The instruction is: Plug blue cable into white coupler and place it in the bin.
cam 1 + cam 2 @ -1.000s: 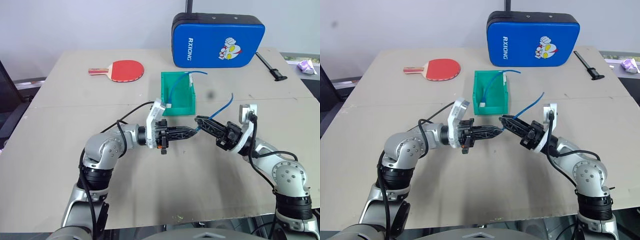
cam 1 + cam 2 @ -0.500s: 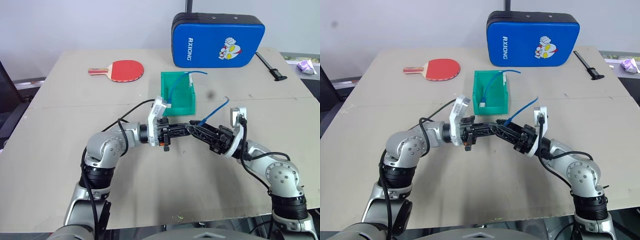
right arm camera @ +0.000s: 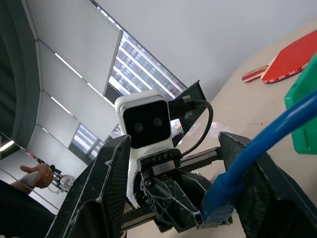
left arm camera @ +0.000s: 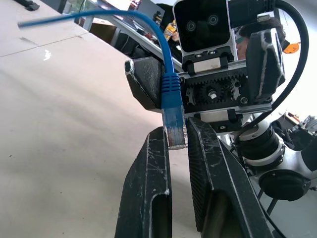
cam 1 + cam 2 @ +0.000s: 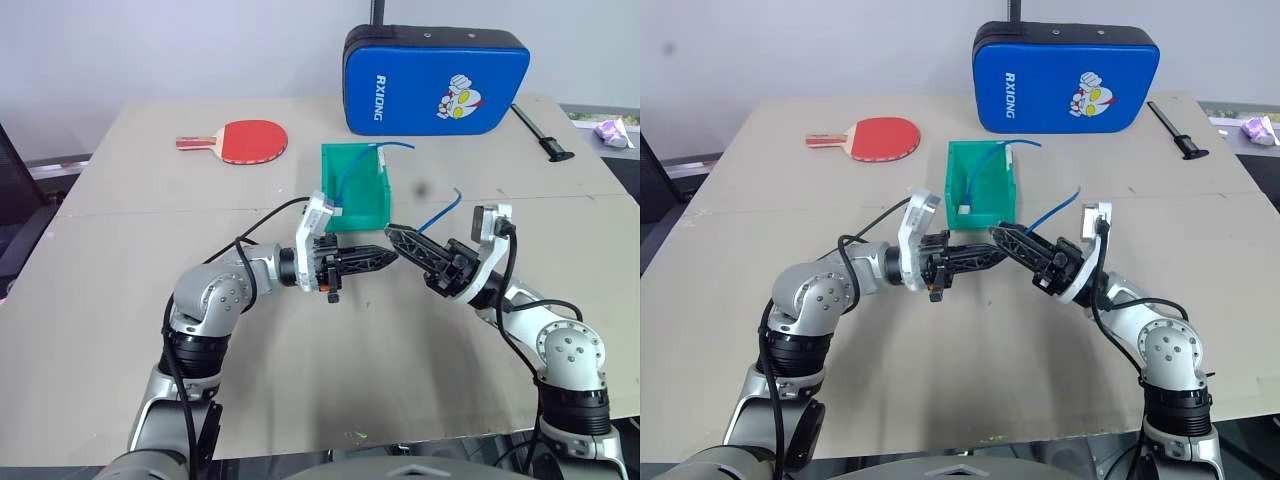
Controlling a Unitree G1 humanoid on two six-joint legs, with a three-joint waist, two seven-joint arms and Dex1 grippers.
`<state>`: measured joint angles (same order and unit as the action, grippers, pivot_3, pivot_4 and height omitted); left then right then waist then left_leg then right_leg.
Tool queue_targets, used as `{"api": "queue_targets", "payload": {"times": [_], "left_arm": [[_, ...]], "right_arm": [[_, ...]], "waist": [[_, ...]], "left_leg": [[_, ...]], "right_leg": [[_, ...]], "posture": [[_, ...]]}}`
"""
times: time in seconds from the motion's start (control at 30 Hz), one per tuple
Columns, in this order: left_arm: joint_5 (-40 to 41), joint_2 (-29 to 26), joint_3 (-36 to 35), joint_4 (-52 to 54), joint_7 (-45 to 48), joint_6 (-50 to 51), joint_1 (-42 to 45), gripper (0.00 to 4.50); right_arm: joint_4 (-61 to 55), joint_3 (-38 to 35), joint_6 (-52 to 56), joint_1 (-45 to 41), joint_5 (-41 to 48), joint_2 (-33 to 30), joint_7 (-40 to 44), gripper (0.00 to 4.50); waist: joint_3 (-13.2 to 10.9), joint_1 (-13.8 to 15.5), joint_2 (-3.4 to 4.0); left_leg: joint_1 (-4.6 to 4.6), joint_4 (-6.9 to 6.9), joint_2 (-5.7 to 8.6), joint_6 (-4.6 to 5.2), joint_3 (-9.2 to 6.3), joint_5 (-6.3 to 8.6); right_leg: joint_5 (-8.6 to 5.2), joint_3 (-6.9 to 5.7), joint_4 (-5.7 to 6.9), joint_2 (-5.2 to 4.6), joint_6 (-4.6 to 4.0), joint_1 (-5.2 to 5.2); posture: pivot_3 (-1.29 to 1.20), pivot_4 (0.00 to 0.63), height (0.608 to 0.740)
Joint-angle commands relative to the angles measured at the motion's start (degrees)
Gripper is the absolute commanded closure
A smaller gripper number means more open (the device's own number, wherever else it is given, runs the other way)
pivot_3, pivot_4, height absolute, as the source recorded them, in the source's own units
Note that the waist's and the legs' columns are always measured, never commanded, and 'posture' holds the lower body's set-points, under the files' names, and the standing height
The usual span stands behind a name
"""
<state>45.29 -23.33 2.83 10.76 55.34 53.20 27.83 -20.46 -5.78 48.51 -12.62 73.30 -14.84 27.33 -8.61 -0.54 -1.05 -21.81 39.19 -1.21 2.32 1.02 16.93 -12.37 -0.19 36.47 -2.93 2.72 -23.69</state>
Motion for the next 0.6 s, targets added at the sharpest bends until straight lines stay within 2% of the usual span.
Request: {"api": "queue_targets", "payload": {"times": [0.03,0.33,0.37,0.4,0.47,0.5,0.6], "left_arm": [[1.62,0.46,-0.83,1.63,-0.26,-0.60,0.59,4.50],[5.20,1.55,-2.31,1.92,-0.99,0.37,1.10,4.50],[5.43,1.47,-2.28,1.95,-0.87,0.36,1.03,4.50],[5.66,1.36,-2.23,2.01,-0.74,0.39,0.94,4.50],[5.83,1.00,-2.00,2.12,-0.49,0.26,0.55,4.50],[5.87,0.81,-1.93,2.10,-0.36,0.19,0.37,4.50],[5.64,0.24,-1.69,1.78,-0.01,-0.14,-0.05,4.50]], "right_arm": [[-1.75,0.47,-0.17,-0.06,0.23,-0.58,1.35,1.80],[-0.76,0.52,-1.14,-0.20,-0.41,0.33,0.80,1.80],[-0.67,0.37,-1.24,-0.34,-0.39,0.42,0.81,2.31],[-0.56,0.08,-1.38,-0.52,-0.06,0.68,0.67,2.59],[-0.45,-0.61,-1.38,-0.82,1.40,1.22,0.25,3.56],[-0.48,-0.85,-1.31,-0.91,2.09,1.33,0.16,3.75],[-0.61,-1.10,-1.18,-0.88,2.97,1.09,0.18,3.78]], "waist": [[0.00,-0.01,0.00],[0.00,-0.04,0.00],[0.00,-0.04,0.00],[0.00,-0.03,0.00],[-0.01,-0.06,0.01],[0.00,-0.07,0.00],[-0.01,-0.05,0.01]], "left_leg": [[0.00,0.00,0.00,0.00,0.00,0.00],[-0.01,0.00,-0.01,0.00,0.00,0.00],[-0.01,0.00,0.00,0.00,0.00,0.00],[-0.01,-0.01,0.00,0.00,0.00,0.00],[-0.01,-0.01,0.00,0.00,0.00,0.00],[-0.02,-0.01,-0.01,0.00,0.00,0.00],[-0.03,-0.01,-0.01,0.00,-0.01,0.00]], "right_leg": [[0.00,0.00,0.00,0.00,0.00,0.00],[0.00,0.00,-0.02,0.00,0.00,0.00],[0.00,0.00,-0.02,0.00,0.00,0.00],[0.00,0.00,-0.02,0.00,0.00,0.00],[0.00,0.00,-0.02,0.00,0.00,0.00],[0.00,0.00,-0.02,0.00,0.00,-0.02],[0.00,-0.01,-0.03,0.00,0.00,-0.01]], "posture": [[0.00,0.150,0.728],[0.00,0.150,0.728],[0.00,0.150,0.728],[0.00,0.150,0.728],[0.00,0.150,0.728],[0.00,0.150,0.728],[0.00,0.150,0.728]]}}
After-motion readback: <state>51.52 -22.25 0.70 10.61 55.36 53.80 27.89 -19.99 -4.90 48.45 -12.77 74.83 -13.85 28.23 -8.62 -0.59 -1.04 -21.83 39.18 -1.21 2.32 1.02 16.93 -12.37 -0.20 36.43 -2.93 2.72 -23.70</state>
